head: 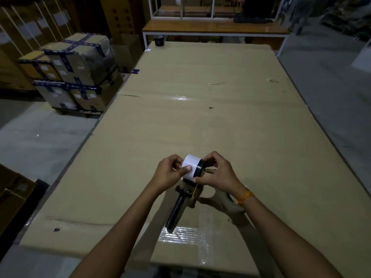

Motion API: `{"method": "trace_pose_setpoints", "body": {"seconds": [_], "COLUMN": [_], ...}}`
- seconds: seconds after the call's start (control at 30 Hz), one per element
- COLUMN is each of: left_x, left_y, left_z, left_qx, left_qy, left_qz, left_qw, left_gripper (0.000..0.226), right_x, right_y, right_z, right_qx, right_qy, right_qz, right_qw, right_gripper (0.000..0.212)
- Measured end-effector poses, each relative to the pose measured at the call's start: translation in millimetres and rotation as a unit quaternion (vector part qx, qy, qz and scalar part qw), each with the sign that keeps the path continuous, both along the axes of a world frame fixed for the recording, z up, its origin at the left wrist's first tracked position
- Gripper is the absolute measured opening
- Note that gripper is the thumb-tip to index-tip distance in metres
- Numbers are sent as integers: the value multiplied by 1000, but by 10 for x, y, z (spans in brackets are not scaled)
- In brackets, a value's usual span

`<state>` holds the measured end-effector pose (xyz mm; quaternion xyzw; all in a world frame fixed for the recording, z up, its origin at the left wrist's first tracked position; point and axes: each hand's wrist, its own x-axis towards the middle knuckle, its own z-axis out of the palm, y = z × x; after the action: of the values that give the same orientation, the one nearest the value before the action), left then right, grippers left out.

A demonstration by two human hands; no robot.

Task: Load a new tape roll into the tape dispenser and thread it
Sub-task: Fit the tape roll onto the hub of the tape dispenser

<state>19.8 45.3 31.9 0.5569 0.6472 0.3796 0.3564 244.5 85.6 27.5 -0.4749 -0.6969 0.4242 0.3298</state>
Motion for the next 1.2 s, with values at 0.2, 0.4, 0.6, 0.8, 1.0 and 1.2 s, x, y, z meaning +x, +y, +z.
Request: {"method": "trace_pose_setpoints", "body": {"seconds": [0.2,0.4,0.6,0.8,1.0,1.2], "left_x": [3,17,18,-63,-119,-106], "left_y": [-180,-249,-314,-294,-381,-404], "left_z": [-9,11,21,28,-14,-46], "left_qx": [8,14,18,6,5,-4], "left_qy": [40,61,63,63,35,28], "left_qz": [48,52,50,41,58,59], "left_qw": [998,997,997,997,998,998], "left_gripper": [32,38,37,36,33,21], "right_x": [-39,-96,-89,-103,-158,-137], "right_y": [87,95,75,87,92,104], "right_z": [14,-14,-69,-103,-87,-100], "right_qx": [16,17,30,16,-1,-18], "right_qy": [16,20,25,31,27,28], "right_qz": [64,74,61,67,95,118], "right_qw": [998,997,997,997,995,992], "right_gripper": [59,59,65,69,69,71]}}
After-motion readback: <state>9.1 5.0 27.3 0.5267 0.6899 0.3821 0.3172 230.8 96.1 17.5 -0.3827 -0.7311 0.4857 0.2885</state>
